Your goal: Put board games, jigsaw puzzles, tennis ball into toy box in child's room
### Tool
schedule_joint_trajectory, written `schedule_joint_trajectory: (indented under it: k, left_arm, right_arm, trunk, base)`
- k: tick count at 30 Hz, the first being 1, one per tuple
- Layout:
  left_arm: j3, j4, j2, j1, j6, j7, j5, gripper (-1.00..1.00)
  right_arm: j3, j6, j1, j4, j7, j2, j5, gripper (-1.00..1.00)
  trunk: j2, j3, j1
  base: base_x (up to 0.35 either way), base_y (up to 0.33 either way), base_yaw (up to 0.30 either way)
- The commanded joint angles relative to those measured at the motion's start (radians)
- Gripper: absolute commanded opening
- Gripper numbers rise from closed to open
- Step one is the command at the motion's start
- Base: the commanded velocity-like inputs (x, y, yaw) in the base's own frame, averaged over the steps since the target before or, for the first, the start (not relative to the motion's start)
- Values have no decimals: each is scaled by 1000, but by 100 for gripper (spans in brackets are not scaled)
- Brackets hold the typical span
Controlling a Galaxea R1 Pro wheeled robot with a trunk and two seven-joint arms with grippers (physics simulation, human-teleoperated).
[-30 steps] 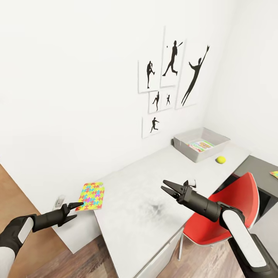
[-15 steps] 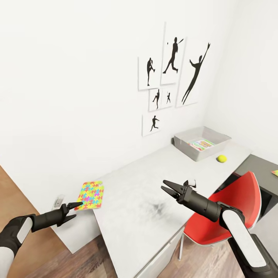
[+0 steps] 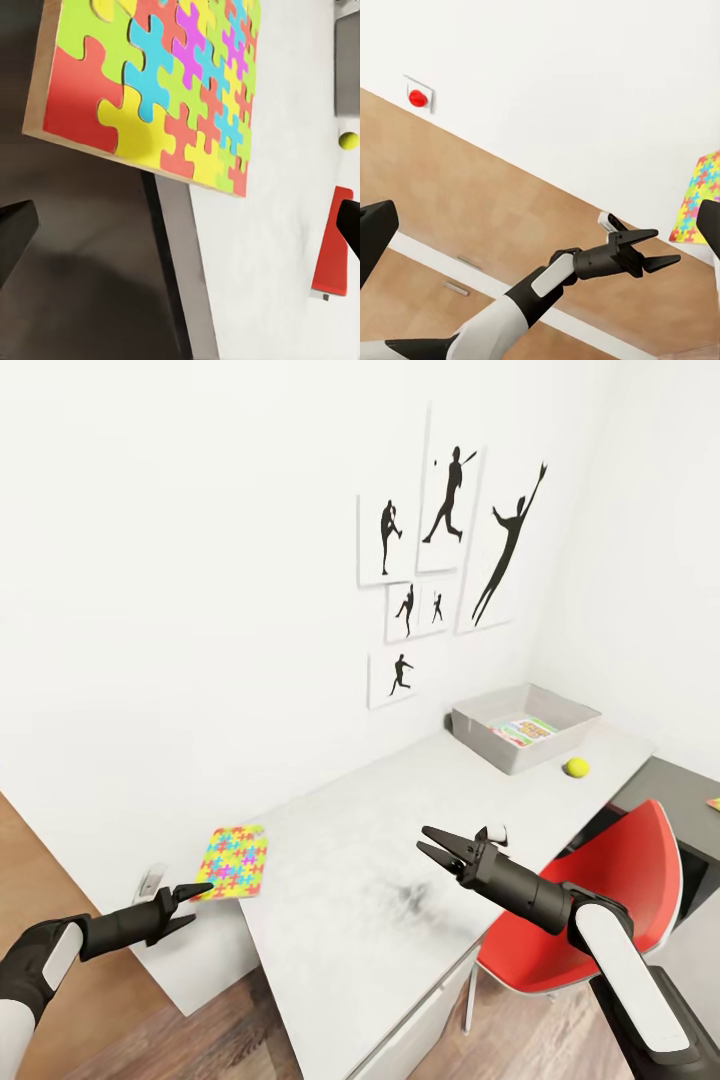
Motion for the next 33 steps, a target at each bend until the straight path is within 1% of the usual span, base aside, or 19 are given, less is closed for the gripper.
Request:
schedule_joint_trajectory:
  k: [1,31,33]
  left_arm:
    - [2,0,0,-1,3,-3,0,100]
    - [2,0,-3,-1,-8,-3,1,100]
    - [2,0,-3,-1,-8,-4,1,100]
  right_arm:
    - [0,2,-1,0,3,-1,0,100]
    - [1,2,-1,0,3,-1,0,100]
    - [1,2,-1,0,3,-1,0,100]
  trunk:
    - [-8,-4,4]
    - [-218,-98,119]
    - [-218,-98,119]
  base:
    - [0,0,0]
    - [0,0,0]
    - [0,0,0]
